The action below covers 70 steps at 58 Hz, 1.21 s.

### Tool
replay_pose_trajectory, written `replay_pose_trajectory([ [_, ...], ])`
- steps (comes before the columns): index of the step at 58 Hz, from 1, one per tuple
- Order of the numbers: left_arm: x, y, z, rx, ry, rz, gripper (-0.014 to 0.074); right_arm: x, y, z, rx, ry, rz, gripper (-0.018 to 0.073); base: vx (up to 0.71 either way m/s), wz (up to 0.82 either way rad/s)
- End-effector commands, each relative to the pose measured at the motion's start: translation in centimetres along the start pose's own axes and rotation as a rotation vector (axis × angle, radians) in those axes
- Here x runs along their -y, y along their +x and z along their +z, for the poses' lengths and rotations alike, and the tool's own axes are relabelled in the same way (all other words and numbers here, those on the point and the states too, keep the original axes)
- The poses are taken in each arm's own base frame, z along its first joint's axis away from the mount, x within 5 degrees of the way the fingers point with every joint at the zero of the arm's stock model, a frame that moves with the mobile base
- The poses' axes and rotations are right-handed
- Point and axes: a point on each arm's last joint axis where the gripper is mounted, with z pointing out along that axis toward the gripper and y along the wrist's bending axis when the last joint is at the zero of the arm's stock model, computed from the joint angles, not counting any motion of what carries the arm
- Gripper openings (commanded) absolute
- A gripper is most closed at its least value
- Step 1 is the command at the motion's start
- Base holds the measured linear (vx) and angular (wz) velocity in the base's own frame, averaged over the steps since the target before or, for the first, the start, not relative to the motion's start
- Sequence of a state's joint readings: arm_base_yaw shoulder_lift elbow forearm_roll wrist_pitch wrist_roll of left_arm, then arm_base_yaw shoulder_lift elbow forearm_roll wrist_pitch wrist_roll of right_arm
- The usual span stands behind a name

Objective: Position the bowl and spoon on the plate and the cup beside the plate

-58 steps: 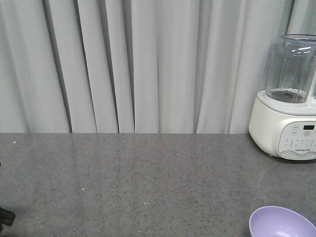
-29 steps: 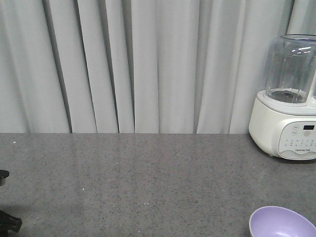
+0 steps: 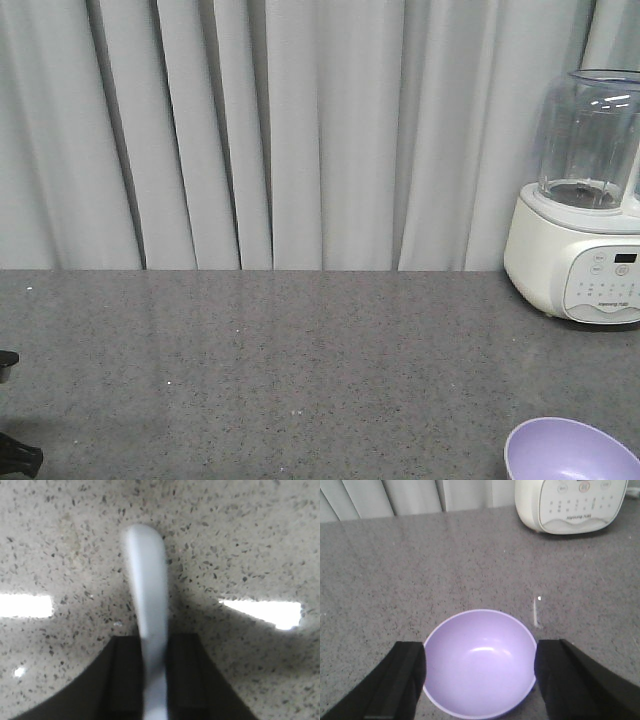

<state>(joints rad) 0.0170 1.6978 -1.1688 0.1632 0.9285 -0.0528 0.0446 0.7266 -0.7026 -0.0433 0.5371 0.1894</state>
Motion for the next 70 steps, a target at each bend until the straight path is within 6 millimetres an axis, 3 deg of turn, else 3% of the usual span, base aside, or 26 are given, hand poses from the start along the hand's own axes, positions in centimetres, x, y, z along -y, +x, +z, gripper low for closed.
replay_pose_trajectory([
  [1, -0.3, -0.2, -1.7, 0.049, -0.014, 0.000, 0.0001, -0.2, -2.8, -0.1, -0.020, 0.026, -0.007, 0.0526, 0.00, 0.00],
  [10, -0.5, 0.1, -3.6, 0.108, -0.017, 0.001, -0.0007, 0.0, -4.9, 1.9, -0.168, 0.097, -0.051, 0.0526, 0.00, 0.00],
  [24, -1.2, 1.8, -9.9, 0.311, -0.026, -0.019, -0.0006, 0.1, -7.1, 6.9, -0.359, 0.168, -0.103, 0.0526, 0.00, 0.00],
  [30, -1.5, 2.8, -12.2, 0.387, -0.034, -0.009, -0.0004, 0.5, -7.3, 9.4, -0.435, 0.172, -0.124, 0.0526, 0.00, 0.00],
  [42, -1.9, 4.7, -15.5, 0.491, -0.044, -0.012, -0.0003, 3.6, -5.6, 13.2, -0.590, 0.212, -0.096, 0.0526, 0.00, 0.00],
  [52, -2.0, 5.4, -16.5, 0.525, -0.049, -0.009, -0.0003, 3.3, -5.7, 14.3, -0.553, 0.042, -0.040, 0.0503, 0.00, 0.00],
  [70, -1.9, 5.4, -16.5, 0.521, -0.042, -0.012, -0.0003, 4.5, -3.9, 16.9, -0.653, 0.099, -0.094, 0.0497, 0.00, 0.00],
])
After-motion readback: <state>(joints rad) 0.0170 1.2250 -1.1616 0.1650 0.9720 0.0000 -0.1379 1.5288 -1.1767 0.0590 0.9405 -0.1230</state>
